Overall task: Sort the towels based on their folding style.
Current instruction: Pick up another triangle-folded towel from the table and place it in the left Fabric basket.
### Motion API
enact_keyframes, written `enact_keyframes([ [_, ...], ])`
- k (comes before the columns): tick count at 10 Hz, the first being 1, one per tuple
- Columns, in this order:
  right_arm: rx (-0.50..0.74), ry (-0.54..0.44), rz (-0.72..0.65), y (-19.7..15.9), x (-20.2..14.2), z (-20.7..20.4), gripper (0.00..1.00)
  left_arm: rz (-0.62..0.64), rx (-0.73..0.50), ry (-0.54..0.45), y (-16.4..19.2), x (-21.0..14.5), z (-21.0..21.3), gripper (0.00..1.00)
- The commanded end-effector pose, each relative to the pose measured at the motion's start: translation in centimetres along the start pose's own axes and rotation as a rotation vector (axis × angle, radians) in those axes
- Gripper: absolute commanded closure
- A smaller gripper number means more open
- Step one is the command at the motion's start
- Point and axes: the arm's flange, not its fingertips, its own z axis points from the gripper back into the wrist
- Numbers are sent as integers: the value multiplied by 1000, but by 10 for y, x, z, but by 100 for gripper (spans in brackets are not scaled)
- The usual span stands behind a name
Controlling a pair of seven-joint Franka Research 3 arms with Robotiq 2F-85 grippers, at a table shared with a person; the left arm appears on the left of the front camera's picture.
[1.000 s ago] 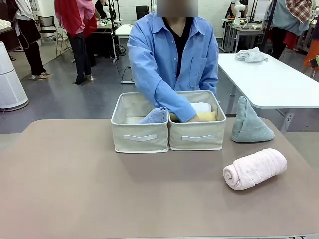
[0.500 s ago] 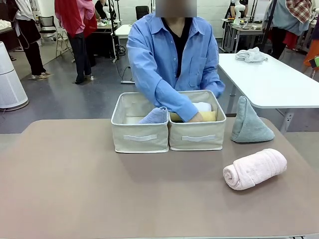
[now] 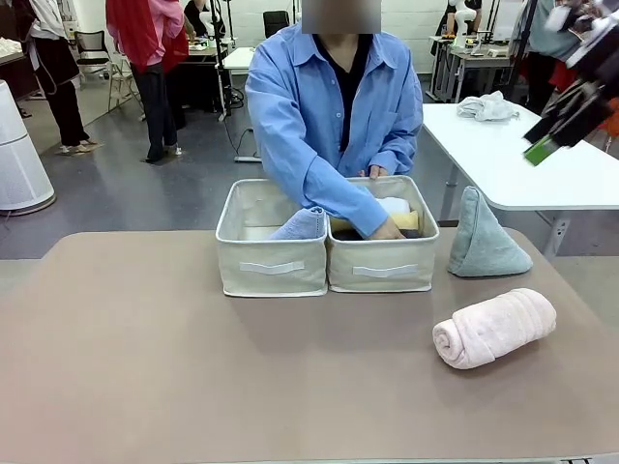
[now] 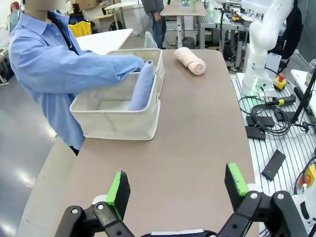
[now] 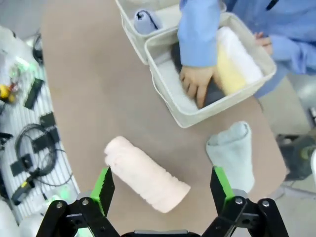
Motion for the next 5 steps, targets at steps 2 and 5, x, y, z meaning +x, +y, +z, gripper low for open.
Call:
enact_keyframes([
  [2,-33,87,51,-6,-7,-63,0,-7,-1,-4,-1,1,1,0],
  [5,17,20,92,5,-12,-62,0,-7,-1,-4,-1,1,1,0],
])
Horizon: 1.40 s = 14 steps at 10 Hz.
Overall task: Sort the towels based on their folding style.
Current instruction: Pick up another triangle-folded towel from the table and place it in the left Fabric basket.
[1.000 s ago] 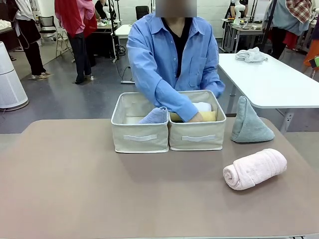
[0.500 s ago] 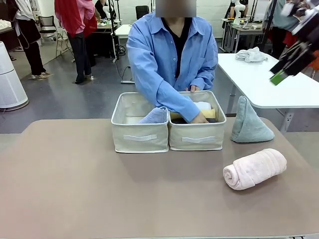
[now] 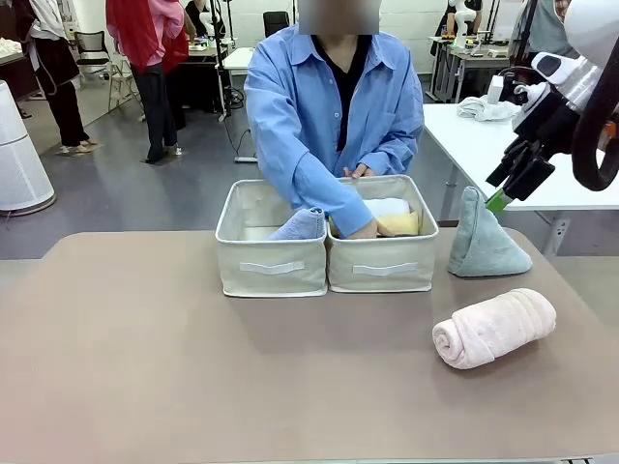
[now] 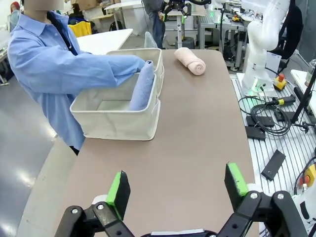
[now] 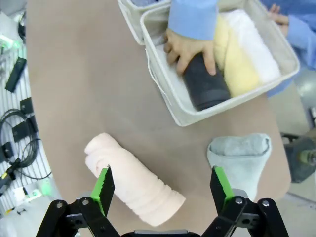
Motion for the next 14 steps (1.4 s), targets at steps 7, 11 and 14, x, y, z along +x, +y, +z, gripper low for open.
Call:
enact_keyframes([
  [7,-196,253,216,7,14,-24,0,-8,0,-4,-1,1,1,0],
  [11,-99,354,427,-46,27,-40,0,-8,0,-4,-1,1,1,0],
  [14,-32,371,367,-90,35,-49,0,-8,0,-4,-1,1,1,0],
])
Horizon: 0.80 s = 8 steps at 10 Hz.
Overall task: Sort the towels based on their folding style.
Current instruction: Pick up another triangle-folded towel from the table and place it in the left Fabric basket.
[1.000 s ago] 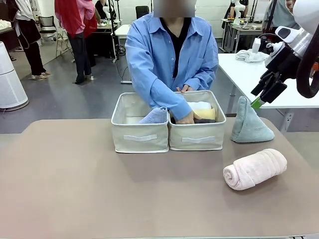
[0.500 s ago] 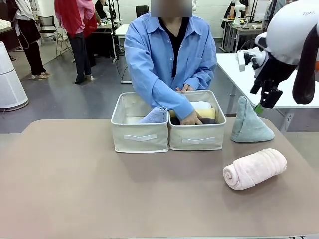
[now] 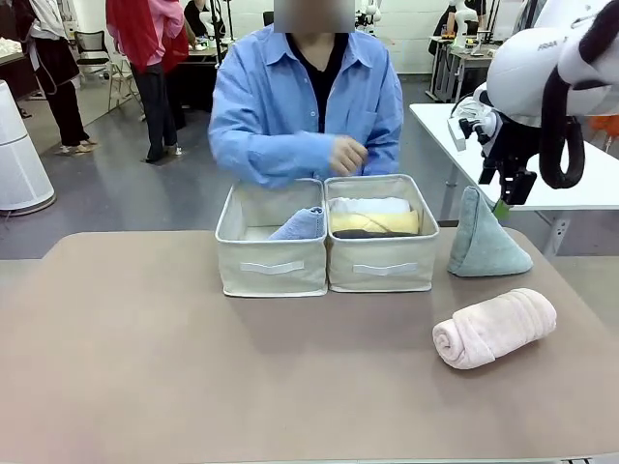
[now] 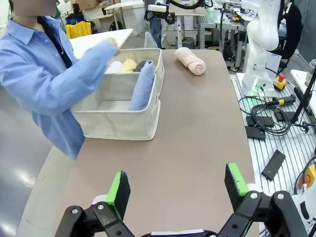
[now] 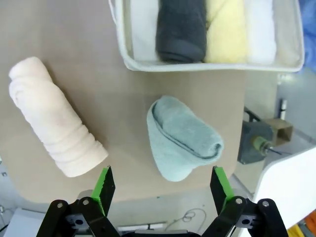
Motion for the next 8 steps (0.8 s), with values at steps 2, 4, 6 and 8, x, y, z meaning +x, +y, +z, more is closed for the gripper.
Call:
enact_keyframes([
  [2,107,-9,2,-37,6,8,0,-8,-1,-4,-1,1,0,0],
  [4,154,-20,3,-51,10,-1,0,-8,-1,-4,-1,1,0,0],
  [6,149,-47,-73,-47,12,-4,0,-8,-1,-4,-1,1,0,0],
  [8,139,-7,0,-42,13,-3,0,-8,-1,-4,-1,1,0,0],
])
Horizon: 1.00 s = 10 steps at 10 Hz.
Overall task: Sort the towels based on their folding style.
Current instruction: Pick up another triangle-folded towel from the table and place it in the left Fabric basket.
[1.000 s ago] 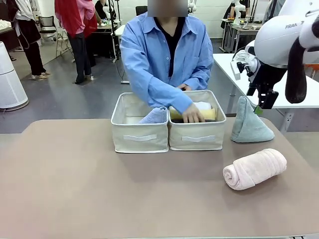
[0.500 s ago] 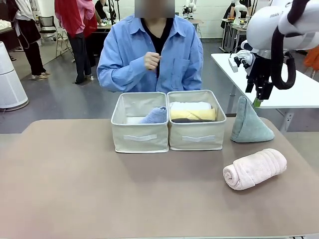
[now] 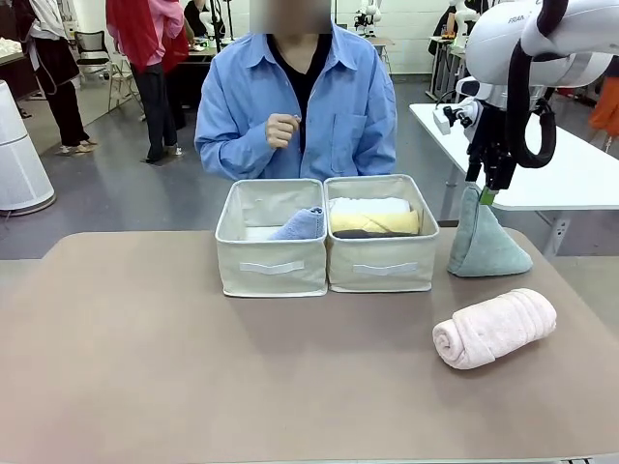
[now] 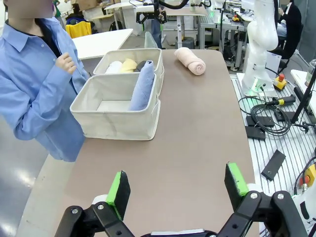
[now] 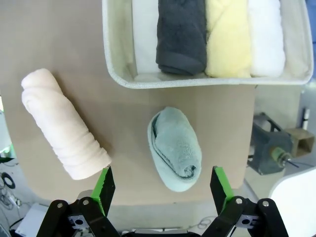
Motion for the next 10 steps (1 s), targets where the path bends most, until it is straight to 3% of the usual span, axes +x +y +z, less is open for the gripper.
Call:
enact_keyframes([
  [1,2,-3,-4,0,-1,-1,0,-8,-1,-4,-1,1,1,0],
  [5,-24,-58,23,-12,5,-25,0,-8,-1,-4,-1,1,1,0],
  [10,14,11,34,-32,-8,-55,0,-8,-1,-4,-1,1,1,0],
])
